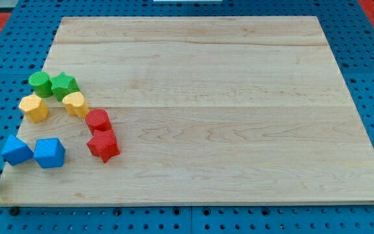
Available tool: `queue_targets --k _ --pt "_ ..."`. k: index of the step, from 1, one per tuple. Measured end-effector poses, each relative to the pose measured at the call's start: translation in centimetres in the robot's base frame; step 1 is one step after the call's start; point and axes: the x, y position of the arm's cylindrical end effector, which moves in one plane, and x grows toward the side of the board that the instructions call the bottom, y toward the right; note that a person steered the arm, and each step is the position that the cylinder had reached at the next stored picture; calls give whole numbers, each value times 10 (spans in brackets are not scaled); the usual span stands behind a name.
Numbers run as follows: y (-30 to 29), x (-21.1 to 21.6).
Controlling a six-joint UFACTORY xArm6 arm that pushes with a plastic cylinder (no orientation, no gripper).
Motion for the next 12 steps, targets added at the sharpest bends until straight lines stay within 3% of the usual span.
queue_targets --k 2,6,7,8,9,11,12 --pt "13 -47" --pt "26 -73" --pt "19 -43" --pt "42 19" --pt "56 19" --pt "193 17" --pt "222 8"
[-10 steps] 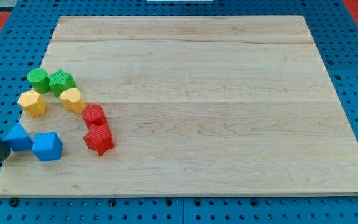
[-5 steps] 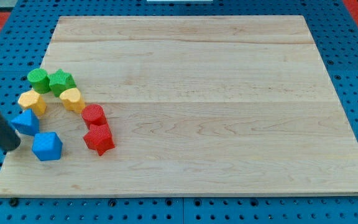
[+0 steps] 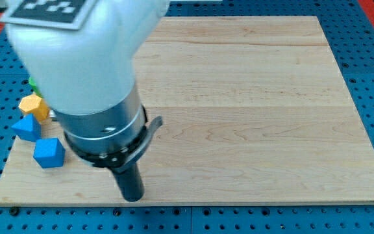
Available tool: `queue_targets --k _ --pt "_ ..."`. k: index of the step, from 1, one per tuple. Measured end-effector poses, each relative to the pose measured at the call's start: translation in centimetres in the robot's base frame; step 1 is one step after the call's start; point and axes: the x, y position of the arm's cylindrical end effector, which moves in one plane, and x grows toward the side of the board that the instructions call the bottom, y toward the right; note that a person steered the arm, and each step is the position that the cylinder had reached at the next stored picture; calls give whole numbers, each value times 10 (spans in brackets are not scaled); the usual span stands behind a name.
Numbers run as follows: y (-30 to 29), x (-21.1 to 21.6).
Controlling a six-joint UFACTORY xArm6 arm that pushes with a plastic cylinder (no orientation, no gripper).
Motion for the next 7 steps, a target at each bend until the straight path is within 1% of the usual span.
queue_targets --k 1,2,3,4,5,6,7 --pt "21 -8" --pt "73 -10" --pt "115 -34" --pt "122 -109" --pt "40 -203" --pt "-84 -292" --pt "-215 -313"
